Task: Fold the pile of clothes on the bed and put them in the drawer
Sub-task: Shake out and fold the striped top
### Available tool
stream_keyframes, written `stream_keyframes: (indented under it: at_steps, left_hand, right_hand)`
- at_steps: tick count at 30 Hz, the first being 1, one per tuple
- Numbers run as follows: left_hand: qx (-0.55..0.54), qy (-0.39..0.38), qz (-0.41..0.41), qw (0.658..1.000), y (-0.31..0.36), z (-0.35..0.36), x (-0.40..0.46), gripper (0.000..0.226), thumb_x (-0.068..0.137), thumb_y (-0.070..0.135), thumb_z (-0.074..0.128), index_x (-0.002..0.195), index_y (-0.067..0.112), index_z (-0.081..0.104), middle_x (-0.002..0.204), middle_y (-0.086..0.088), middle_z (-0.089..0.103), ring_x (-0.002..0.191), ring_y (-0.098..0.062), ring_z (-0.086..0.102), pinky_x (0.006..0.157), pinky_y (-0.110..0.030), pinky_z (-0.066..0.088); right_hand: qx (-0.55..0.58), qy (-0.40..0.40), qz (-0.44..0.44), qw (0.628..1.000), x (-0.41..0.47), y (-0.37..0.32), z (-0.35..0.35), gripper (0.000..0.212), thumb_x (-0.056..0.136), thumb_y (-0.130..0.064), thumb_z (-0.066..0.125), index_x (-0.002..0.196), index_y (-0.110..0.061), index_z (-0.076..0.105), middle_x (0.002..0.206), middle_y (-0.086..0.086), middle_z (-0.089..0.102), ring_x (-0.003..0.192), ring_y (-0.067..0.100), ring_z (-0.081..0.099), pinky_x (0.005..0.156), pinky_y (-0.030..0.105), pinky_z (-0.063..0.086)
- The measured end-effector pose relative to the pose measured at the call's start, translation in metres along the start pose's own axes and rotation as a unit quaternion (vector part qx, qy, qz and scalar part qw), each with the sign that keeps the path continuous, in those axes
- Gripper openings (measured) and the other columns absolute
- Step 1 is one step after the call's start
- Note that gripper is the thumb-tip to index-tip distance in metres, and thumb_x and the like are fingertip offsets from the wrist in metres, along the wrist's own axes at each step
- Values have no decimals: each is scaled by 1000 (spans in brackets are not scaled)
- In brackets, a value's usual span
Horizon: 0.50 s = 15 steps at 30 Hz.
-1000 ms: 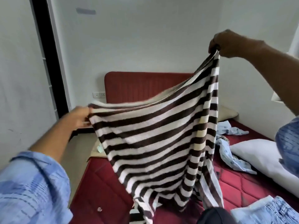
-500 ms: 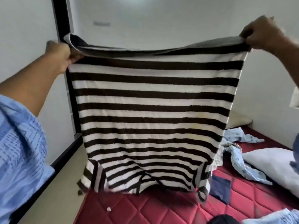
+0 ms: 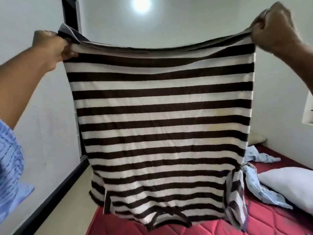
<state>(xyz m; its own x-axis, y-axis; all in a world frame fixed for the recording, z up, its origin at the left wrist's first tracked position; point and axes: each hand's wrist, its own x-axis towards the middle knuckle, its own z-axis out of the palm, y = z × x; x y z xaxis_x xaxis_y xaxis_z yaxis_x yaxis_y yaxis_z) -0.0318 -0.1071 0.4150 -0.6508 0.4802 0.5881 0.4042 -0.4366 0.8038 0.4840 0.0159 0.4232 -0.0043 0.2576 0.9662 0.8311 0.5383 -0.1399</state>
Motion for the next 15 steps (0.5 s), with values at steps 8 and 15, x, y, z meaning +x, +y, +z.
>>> stream_keyframes:
  at_steps: [8,15]
  left_hand:
    - [-21,-24,5,999,23,-20,71,18,96,6,41,92,16,56,79,2,73,49,2,63,46,-6,44]
    - [-41,-15,-84,995,-25,35,58,15,95,-7,41,102,4,48,85,-6,55,41,-7,63,48,-11,48]
  right_hand:
    - [17,71,5,997,44,21,8,17,77,-19,55,73,-2,53,79,23,60,69,24,54,58,44,48]
    - [13,-47,77,996,30,19,98,41,74,-23,63,93,13,66,90,36,64,92,45,59,82,40,47]
